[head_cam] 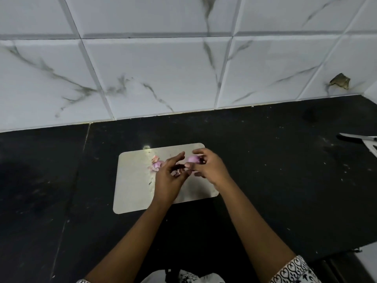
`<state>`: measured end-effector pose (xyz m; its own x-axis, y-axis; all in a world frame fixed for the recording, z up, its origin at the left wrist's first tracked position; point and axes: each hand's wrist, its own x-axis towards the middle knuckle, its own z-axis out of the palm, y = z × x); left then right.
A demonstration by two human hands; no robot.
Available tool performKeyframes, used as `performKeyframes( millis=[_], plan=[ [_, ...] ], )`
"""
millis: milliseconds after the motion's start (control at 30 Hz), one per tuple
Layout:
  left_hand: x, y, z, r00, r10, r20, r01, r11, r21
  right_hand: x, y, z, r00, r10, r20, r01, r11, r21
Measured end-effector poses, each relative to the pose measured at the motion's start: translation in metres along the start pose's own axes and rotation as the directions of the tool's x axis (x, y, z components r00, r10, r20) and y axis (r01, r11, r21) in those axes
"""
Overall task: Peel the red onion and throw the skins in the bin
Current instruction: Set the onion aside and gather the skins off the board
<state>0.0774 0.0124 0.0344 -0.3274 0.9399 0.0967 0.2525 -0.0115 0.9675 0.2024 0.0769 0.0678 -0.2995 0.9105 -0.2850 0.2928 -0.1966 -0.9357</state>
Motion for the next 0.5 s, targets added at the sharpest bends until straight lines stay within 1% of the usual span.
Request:
performKeyframes(
  millis=[67,100,167,233,300,367,433,500],
  plan=[
    [-0.001,-0.001,-0.003,0.997,-0.064,-0.044,0.063,0.998,-0.018,0.004,0.01,-0.022,0.993,-0.009,-0.119,-0.015,0.98,-0.198],
    [-0.002,-0.001,-0.005,0.992,-0.084,-0.096,0.085,0.996,0.007,0.006,0.017,-0.032,0.984,-0.022,-0.175,-0.032,0.953,-0.302],
    [-0.003,-0.01,-0.012,0.975,-0.11,-0.194,0.129,0.988,0.083,0.011,0.028,-0.049,0.969,-0.049,-0.243,-0.059,0.906,-0.418],
    [-0.002,-0.02,-0.021,0.962,-0.108,-0.252,0.146,0.979,0.14,0.016,0.038,-0.061,0.959,-0.067,-0.276,-0.078,0.873,-0.482],
    [0.001,-0.032,-0.033,0.962,0.007,-0.274,0.083,0.946,0.314,0.024,0.047,-0.069,0.955,-0.074,-0.288,-0.093,0.845,-0.527],
    [0.01,-0.043,-0.047,0.967,0.077,-0.244,0.046,0.885,0.462,0.03,0.052,-0.073,0.95,-0.088,-0.301,-0.095,0.834,-0.544],
    [0.018,-0.053,-0.059,0.966,0.052,-0.255,0.096,0.839,0.536,0.034,0.057,-0.075,0.944,-0.109,-0.312,-0.085,0.833,-0.547],
    [0.023,-0.06,-0.066,0.96,-0.002,-0.281,0.163,0.819,0.55,0.036,0.06,-0.076,0.94,-0.134,-0.314,-0.066,0.831,-0.552]
  ],
)
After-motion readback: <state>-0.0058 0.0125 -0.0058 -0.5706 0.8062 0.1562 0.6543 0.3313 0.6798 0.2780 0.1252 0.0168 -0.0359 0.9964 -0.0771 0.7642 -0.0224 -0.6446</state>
